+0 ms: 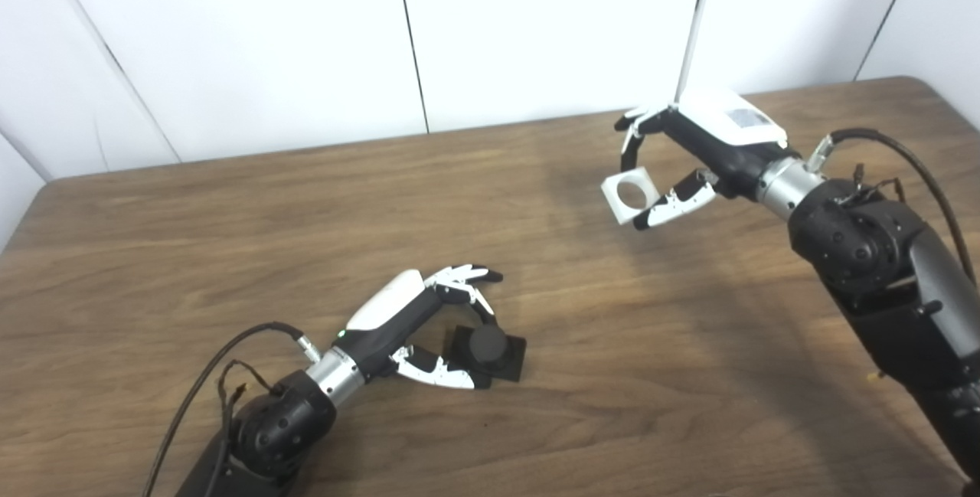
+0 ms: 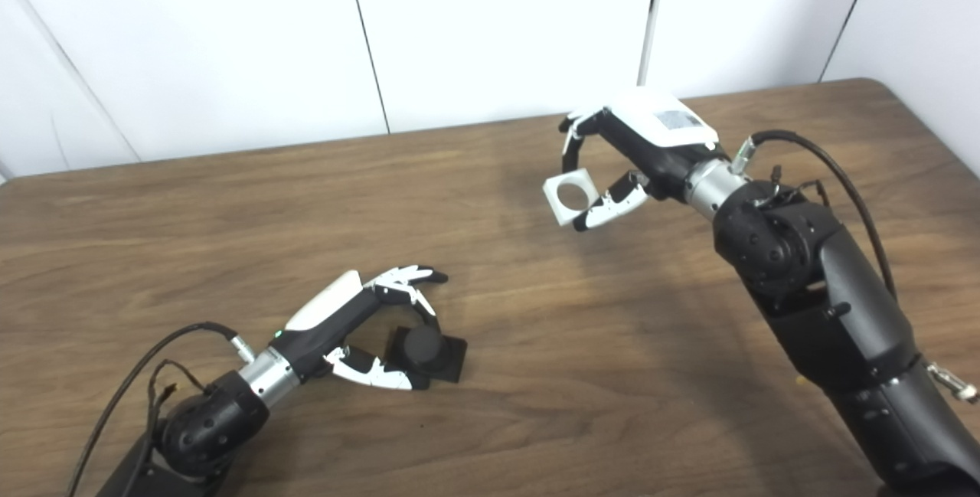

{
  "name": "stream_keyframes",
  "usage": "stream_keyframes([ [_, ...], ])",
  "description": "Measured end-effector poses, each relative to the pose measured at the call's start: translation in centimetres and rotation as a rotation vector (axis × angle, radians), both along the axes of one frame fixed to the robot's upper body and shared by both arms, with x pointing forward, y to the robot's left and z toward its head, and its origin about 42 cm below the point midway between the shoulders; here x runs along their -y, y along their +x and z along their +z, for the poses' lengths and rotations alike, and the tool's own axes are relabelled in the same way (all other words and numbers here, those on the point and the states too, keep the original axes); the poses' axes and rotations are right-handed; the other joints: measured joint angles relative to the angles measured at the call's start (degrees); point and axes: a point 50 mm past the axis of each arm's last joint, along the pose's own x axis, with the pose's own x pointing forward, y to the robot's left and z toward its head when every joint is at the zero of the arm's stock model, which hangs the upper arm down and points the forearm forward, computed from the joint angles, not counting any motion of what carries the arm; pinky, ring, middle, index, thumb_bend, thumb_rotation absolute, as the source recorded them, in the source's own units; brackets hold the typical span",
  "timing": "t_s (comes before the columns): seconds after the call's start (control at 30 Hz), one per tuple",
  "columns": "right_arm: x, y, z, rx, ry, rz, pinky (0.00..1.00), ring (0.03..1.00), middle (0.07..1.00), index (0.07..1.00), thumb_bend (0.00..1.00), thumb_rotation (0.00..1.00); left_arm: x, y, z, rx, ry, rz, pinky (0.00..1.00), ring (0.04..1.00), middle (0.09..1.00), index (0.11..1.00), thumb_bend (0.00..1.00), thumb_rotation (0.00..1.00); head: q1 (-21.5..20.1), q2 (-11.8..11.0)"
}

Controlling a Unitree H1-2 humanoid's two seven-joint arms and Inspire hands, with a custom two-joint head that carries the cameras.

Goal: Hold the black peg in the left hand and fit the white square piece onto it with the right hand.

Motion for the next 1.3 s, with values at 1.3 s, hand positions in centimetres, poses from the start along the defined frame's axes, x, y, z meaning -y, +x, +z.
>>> stream_keyframes([
  [1.3, -4.3, -3.4, 0.3, -0.012, 0.019, 0.158, 0.73, 0.807, 0.801, 0.480, 0.51, 0.14, 0.2, 0.1, 0.1, 0.001, -0.001, 0.000, 0.92, 0.941, 0.896, 0.493, 0.51, 0.08, 0.97, 0.88],
])
